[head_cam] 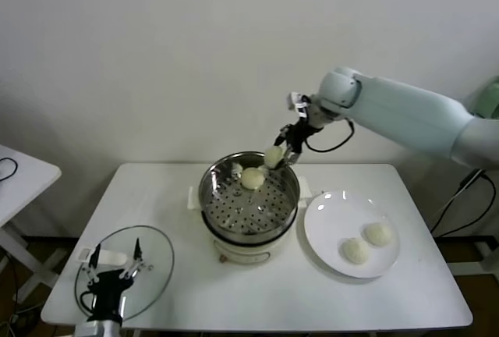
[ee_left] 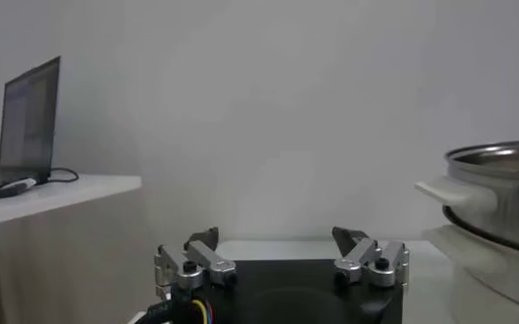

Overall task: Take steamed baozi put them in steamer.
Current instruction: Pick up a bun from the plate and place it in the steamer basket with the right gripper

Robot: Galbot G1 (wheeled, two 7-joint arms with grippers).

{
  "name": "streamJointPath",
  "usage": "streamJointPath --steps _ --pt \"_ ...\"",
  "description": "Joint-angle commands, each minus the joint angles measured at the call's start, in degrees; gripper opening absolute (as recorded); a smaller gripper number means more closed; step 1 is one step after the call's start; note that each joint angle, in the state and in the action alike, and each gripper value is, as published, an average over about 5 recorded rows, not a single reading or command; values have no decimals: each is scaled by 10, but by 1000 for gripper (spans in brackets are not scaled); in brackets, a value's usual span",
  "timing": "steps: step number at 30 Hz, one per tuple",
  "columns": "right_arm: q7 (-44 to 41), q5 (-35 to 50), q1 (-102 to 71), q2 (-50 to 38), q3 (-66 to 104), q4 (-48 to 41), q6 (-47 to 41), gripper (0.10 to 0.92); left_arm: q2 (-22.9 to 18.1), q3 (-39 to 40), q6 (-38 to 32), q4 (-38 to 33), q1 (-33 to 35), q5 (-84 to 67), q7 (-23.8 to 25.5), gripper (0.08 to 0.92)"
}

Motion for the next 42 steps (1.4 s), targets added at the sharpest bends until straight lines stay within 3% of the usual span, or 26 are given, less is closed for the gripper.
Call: streamJointPath --steps 1,15,42 --pt "13 7 -39 87 -1 -2 -12 709 6 0 0 -1 0 -3 1 823" --pt "12 -36 -85 154 15 -77 -7 704 13 1 -1 7 -5 -1 2 823" --pt "5 -71 -99 156 17 -84 1 704 10 1 -7 16 -2 -3 1 823"
